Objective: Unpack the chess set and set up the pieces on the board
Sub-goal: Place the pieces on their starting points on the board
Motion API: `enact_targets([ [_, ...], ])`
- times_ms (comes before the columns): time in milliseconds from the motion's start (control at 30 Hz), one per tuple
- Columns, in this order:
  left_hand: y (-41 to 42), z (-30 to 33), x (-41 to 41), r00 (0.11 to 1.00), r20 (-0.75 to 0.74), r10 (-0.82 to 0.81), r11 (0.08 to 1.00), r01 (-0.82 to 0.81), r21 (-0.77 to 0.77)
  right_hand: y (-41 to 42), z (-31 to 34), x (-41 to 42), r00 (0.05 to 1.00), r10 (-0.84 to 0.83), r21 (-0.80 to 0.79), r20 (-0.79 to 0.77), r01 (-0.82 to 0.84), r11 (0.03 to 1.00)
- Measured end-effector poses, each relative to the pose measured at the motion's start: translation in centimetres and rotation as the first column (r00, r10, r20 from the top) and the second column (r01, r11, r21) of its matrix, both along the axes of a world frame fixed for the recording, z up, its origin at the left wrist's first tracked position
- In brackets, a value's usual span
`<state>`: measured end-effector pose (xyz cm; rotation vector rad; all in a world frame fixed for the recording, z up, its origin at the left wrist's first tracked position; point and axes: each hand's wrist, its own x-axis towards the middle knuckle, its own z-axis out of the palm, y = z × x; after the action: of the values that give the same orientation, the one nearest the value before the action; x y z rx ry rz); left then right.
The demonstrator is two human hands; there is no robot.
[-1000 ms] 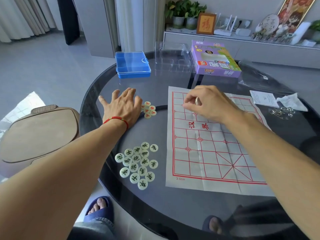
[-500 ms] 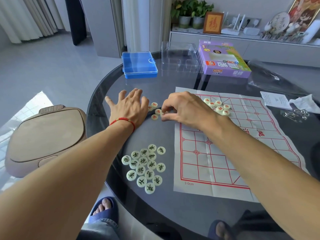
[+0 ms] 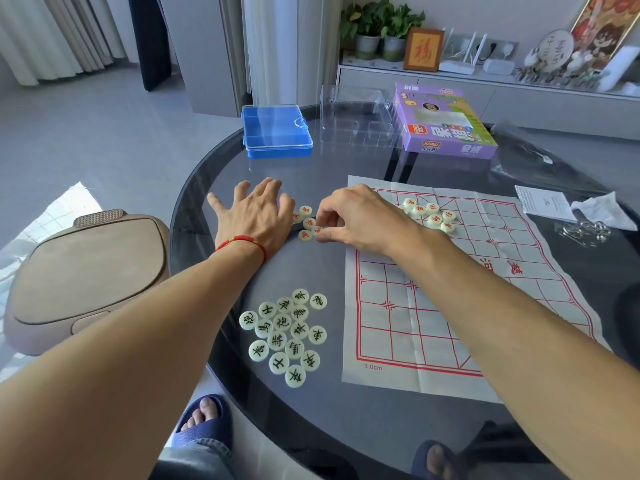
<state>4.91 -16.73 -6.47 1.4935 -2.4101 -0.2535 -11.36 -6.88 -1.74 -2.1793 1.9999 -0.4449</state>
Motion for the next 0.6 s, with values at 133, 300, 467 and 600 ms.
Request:
enact_targets([
  [133, 0.1, 0.1, 0.1, 1.000, -0.012, -0.001, 1.000, 0.001, 0.004, 1.0, 0.7, -0.4, 0.998, -0.024, -0.074, 0.059, 0.028, 0.997],
  [300, 0.1, 0.0, 0.2, 1.000, -0.008, -0.009, 1.000, 0.009, 0.000, 5.2, 1.9, -7.8, 0.923, -0.377, -0.077, 0.079, 0.382, 0.921],
  [467, 0.1, 0.1, 0.2, 1.000, -0.001, -0.006, 1.000, 0.006, 0.000, 9.9, 2.1, -13.6, 0.786, -0.619, 0.076, 0.010, 0.616, 0.784],
  [600, 0.1, -0.1, 0.3, 1.000, 0.003, -0.006, 1.000, 0.006, -0.002, 9.9, 1.9, -13.0, 0.780, -0.624, 0.022, 0.047, 0.623, 0.782],
])
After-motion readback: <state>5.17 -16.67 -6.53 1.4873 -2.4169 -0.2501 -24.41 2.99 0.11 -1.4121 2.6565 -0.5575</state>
